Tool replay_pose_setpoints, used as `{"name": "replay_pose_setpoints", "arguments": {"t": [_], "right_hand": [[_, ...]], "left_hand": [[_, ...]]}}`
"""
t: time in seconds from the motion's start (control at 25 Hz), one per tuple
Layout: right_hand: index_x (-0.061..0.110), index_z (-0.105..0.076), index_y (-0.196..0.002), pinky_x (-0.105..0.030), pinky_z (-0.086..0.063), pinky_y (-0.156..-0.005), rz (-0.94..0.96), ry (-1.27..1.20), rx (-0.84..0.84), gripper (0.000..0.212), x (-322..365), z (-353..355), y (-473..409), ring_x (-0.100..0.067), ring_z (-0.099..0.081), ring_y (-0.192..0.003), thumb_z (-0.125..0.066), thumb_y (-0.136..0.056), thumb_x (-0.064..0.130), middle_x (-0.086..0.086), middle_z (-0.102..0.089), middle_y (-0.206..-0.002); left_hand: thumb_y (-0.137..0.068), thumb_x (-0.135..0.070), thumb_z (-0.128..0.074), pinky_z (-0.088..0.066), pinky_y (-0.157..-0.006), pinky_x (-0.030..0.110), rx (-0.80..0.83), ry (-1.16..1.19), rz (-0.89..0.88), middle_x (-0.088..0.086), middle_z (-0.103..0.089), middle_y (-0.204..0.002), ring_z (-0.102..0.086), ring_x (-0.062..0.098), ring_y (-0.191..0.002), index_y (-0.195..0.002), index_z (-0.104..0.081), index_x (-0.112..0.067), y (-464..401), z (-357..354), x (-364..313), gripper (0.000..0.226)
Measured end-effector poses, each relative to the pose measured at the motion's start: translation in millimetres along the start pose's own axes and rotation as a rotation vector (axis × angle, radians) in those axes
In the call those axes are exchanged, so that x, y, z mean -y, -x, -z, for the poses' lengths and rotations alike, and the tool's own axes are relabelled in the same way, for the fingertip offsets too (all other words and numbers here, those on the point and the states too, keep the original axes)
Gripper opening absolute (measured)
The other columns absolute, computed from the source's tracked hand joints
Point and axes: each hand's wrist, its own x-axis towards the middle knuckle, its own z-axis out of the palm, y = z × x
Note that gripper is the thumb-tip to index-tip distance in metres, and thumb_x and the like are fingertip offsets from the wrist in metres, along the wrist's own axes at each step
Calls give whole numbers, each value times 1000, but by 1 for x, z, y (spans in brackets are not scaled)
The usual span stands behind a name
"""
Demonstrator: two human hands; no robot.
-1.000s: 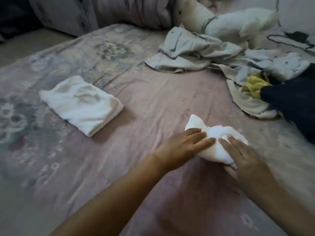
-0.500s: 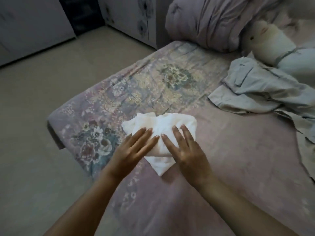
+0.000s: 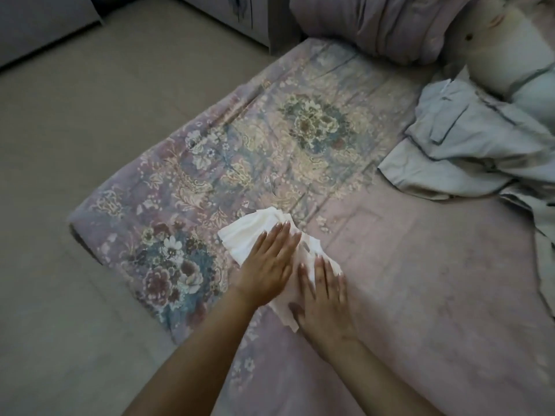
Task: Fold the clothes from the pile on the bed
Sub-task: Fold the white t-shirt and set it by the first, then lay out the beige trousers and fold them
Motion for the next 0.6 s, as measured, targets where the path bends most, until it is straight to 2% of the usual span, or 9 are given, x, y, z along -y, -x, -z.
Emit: {"name": "replay_pose_setpoints", "arguments": {"t": [0.08,0.16,0.28,0.36,0.44,0.52,0.6], "right_hand": [[12,-39,-136,-49,-8,-111,12,-17,157,70,-2,-14,-10,-35,-31,-132,-36,-76,49,-22,-32,-144],[16,-38,-138,-49,-13,-108,18,-46,228,71,-9,-29,-19,-35,-28,-133,-34,-76,53,-20,-31,-144],[20,-34,-140,-51,-24,-103,20,-60,185,72,-14,-30,-28,-31,-23,-137,-31,-79,57,-16,-34,-145],[22,-35,-139,-53,-40,-98,21,-106,235,68,-24,-13,-21,-29,-36,-132,-31,-79,55,-14,-45,-142],[22,-37,-136,-50,-51,-87,-14,-155,262,61,-54,10,-10,-27,-53,-121,-32,-80,45,-12,-56,-132],[20,-37,-135,-46,-54,-83,-104,-192,271,58,-90,27,6,-26,-61,-114,-34,-79,38,-11,-61,-126],[15,-31,-143,-45,-46,-95,-207,-200,315,64,-141,39,29,-27,-53,-124,-33,-82,35,-11,-52,-138]], "left_hand": [[-101,-38,-15,-36,-106,47,48,-10,53,12,-41,-146,-23,24,-142,-142,-34,-16,1,-28,6,50],[-101,-43,-9,-25,-109,46,82,-26,104,11,-36,-149,-13,20,-144,-144,-29,-20,1,-51,17,53],[-101,-44,-9,-21,-108,46,164,-19,80,13,-36,-149,-22,25,-140,-143,-30,-19,-6,-51,16,54],[-101,-43,-6,-28,-106,50,177,-35,104,16,-40,-146,-28,29,-138,-141,-34,-16,-6,-36,9,56],[-100,-39,-15,-33,-104,53,155,-79,138,19,-47,-140,-40,34,-133,-135,-48,-9,-19,-19,-13,56],[-93,-35,-30,-28,-105,53,149,-63,99,20,-51,-136,-46,34,-129,-129,-56,-5,-36,-10,-47,53],[-88,-36,-37,-27,-104,52,193,1,6,19,-53,-134,-50,34,-125,-128,-57,-7,-63,-15,-93,54]]}}
